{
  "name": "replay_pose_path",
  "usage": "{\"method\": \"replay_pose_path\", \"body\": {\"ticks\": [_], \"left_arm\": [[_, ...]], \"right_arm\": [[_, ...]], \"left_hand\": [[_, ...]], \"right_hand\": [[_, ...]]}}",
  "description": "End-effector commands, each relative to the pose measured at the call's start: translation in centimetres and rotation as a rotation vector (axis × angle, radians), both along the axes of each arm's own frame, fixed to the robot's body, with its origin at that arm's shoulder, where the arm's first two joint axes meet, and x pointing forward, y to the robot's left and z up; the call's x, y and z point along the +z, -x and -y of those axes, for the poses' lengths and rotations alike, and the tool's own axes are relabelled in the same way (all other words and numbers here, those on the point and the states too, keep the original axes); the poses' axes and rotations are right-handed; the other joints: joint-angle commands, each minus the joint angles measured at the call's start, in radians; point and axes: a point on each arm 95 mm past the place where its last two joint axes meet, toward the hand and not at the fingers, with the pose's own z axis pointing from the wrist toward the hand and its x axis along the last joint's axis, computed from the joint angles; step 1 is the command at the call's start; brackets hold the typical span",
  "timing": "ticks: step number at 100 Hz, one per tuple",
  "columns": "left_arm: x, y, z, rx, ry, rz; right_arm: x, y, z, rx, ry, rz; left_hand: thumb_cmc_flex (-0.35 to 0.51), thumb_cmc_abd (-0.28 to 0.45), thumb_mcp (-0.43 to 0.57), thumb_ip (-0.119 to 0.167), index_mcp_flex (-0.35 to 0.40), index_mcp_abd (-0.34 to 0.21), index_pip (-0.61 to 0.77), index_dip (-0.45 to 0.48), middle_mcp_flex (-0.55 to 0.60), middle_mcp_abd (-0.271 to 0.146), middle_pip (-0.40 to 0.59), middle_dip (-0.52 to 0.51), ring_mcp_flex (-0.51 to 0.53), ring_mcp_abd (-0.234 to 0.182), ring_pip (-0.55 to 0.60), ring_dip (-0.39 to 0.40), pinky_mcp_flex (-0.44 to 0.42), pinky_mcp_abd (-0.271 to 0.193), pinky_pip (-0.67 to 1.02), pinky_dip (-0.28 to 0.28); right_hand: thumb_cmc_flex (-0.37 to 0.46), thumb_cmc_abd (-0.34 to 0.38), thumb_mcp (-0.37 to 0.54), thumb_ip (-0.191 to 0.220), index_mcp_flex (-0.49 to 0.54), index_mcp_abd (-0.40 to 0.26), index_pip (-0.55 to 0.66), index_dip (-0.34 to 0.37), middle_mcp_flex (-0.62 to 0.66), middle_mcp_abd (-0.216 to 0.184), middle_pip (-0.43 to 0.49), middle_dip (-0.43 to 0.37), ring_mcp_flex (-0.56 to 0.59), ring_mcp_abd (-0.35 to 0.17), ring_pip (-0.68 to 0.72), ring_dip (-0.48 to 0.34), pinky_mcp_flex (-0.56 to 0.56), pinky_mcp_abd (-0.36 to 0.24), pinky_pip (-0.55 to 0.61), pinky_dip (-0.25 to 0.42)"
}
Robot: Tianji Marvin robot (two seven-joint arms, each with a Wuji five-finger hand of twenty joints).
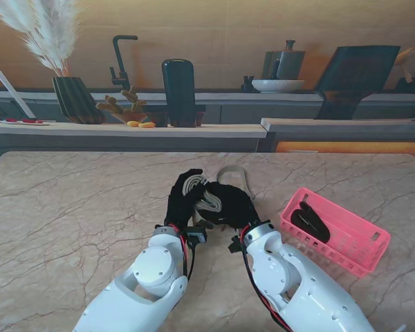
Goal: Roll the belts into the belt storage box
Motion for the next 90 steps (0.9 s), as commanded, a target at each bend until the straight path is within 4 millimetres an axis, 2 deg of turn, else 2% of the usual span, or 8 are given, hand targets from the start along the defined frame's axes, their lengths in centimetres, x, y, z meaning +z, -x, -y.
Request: {"method": "replay_pose_path", "body": {"ticks": [1,10,20,35,54,65,76,90], "left_arm": [[-0.1,0.5,0.4,-0.01,0.008,-0.001],[0.0,0.4,0.1,0.004,0.0,0.01],[0.1,0.4,0.1,0.013,-0.006,0.019],[0.1,0.4,0.2,0.024,-0.025,0.022],[0.2,0.4,0.8,0.048,-0.012,0.013],[0.3,0.4,1.3,0.055,-0.004,0.017],[0.4,0.6,1.7,0.053,0.009,0.022],[0.5,0.8,2.1,0.054,0.013,0.032]], "right_arm": [[0.4,0.5,0.0,0.011,-0.011,0.011],[0.3,0.5,0.5,0.005,-0.004,0.014],[0.2,0.5,0.7,0.017,-0.002,0.011],[0.2,0.4,0.8,0.043,0.004,0.012],[0.3,0.4,0.7,0.084,0.09,0.024],[0.3,0.3,0.0,0.075,0.13,0.037],[0.1,0.0,-0.7,0.057,0.151,0.046],[-0.1,-0.5,-1.6,0.019,0.138,0.039]], "left_hand": [[0.144,0.102,0.062,0.011,0.102,-0.015,0.146,0.028,0.112,-0.062,0.088,0.021,0.043,-0.014,0.059,0.031,-0.008,0.008,0.032,0.017],[0.144,0.109,0.04,0.011,0.092,-0.034,0.15,0.039,0.105,-0.079,0.081,0.025,0.03,-0.027,0.048,0.031,-0.027,0.009,0.037,0.021],[0.145,0.117,0.039,0.017,0.081,-0.043,0.163,0.056,0.102,-0.083,0.094,0.048,0.022,-0.034,0.047,0.038,-0.043,0.015,0.042,0.028],[0.144,0.145,0.053,0.022,0.051,-0.057,0.21,0.104,0.071,-0.078,0.221,0.224,0.003,-0.029,0.102,0.109,-0.069,0.013,0.052,0.04],[0.145,0.165,0.066,0.024,0.017,-0.056,0.246,0.127,0.032,-0.077,0.246,0.324,-0.038,-0.032,0.117,0.163,-0.103,-0.016,0.006,0.024],[0.145,0.17,0.069,0.023,0.006,-0.054,0.257,0.128,0.02,-0.078,0.247,0.336,-0.052,-0.035,0.117,0.174,-0.117,-0.028,-0.013,0.016],[0.145,0.174,0.07,0.021,-0.003,-0.054,0.264,0.124,0.011,-0.079,0.244,0.336,-0.063,-0.035,0.113,0.179,-0.127,-0.04,-0.027,0.01],[0.145,0.176,0.07,0.019,-0.01,-0.053,0.272,0.118,0.005,-0.08,0.245,0.334,-0.071,-0.037,0.112,0.182,-0.133,-0.047,-0.034,0.008]], "right_hand": [[-0.022,0.045,0.013,0.052,-0.046,-0.183,-0.095,0.006,-0.052,0.019,-0.057,-0.017,-0.031,-0.007,-0.016,-0.013,-0.016,-0.013,-0.022,0.02],[-0.03,0.061,-0.019,0.055,-0.024,-0.2,-0.096,0.029,-0.037,0.016,-0.065,-0.018,-0.023,-0.003,-0.023,-0.01,-0.017,0.0,-0.041,0.038],[-0.101,0.083,-0.062,0.049,-0.038,-0.181,-0.123,0.031,-0.049,0.019,-0.095,-0.022,-0.04,-0.003,-0.048,-0.013,-0.039,0.019,-0.07,0.048],[-0.195,0.204,-0.193,0.063,-0.058,-0.134,-0.2,0.035,-0.082,0.033,-0.142,-0.015,-0.068,0.001,-0.099,-0.016,-0.069,0.042,-0.131,0.082],[-0.228,0.11,-0.19,0.062,-0.102,-0.061,-0.278,0.032,-0.161,0.06,-0.172,-0.013,-0.114,0.009,-0.153,-0.032,-0.093,0.056,-0.175,0.104],[-0.178,0.06,-0.173,0.065,-0.114,-0.048,-0.296,0.045,-0.187,0.071,-0.154,-0.002,-0.12,0.018,-0.147,-0.028,-0.09,0.061,-0.179,0.114],[-0.133,0.046,-0.161,0.074,-0.101,-0.045,-0.297,0.062,-0.184,0.078,-0.122,0.009,-0.112,0.022,-0.118,-0.018,-0.078,0.064,-0.171,0.122],[-0.128,0.044,-0.129,0.074,-0.06,-0.036,-0.284,0.087,-0.154,0.097,-0.066,0.022,-0.091,0.04,-0.051,0.006,-0.068,0.078,-0.145,0.128]]}}
